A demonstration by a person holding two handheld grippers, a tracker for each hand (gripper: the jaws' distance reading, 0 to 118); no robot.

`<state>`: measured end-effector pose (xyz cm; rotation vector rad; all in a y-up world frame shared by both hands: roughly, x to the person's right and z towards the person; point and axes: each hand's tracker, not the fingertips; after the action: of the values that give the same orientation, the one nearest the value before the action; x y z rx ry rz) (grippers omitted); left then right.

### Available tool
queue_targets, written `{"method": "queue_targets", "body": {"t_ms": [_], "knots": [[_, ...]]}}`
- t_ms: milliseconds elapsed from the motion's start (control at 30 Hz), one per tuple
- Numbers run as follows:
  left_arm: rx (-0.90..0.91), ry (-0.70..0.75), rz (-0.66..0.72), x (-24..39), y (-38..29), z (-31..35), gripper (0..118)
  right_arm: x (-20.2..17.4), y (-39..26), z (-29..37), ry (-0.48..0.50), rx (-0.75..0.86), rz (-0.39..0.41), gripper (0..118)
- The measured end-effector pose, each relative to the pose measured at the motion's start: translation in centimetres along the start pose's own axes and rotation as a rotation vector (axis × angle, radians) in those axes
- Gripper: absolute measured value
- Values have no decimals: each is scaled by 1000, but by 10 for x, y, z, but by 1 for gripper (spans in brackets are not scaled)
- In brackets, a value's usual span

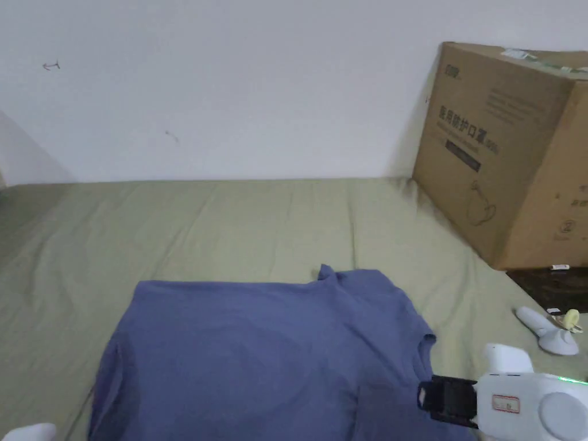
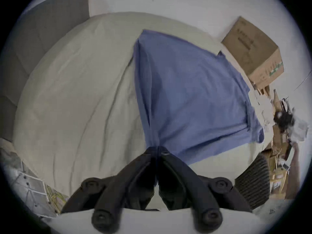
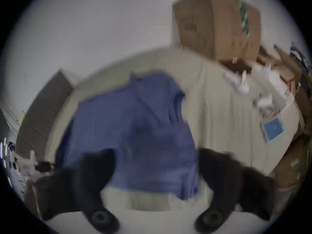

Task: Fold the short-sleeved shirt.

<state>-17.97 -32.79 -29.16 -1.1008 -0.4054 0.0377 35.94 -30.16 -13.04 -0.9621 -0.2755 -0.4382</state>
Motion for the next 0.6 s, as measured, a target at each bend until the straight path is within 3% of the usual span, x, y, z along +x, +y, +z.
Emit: {"method": "queue_targets", "body": {"t_ms": [67, 200, 233, 267, 300, 333, 367, 433, 500, 600], "knots": [[38, 24, -5, 1, 4, 9, 2, 16, -12, -20, -80, -72, -14, 107], [38, 72, 26, -3, 9, 17, 2, 36, -21, -50, -141, -147, 18, 106], [32, 70, 40, -1, 8, 19, 2, 40, -22, -56, -141, -167, 20, 100], [29, 71, 55, -3, 7, 19, 2, 40, -23, -59, -143, -202, 26, 86], [26, 78, 75, -6, 6, 19, 2, 42, -25, -63, -132, -238, 34, 86], [22, 84, 92, -10, 5, 18, 2, 43, -28, -63, -111, -238, 47, 79], [18, 86, 103, -12, 4, 20, 2, 44, -32, -60, -91, -234, 62, 63], [16, 73, 125, -17, 1, 23, 2, 44, -38, -49, -89, -203, 135, 17], [13, 63, 142, -20, -1, 25, 2, 48, -40, -37, -75, -192, 149, 4], [3, 37, 171, -25, -4, 27, 2, 53, -40, -14, -33, -163, 131, 2]]}}
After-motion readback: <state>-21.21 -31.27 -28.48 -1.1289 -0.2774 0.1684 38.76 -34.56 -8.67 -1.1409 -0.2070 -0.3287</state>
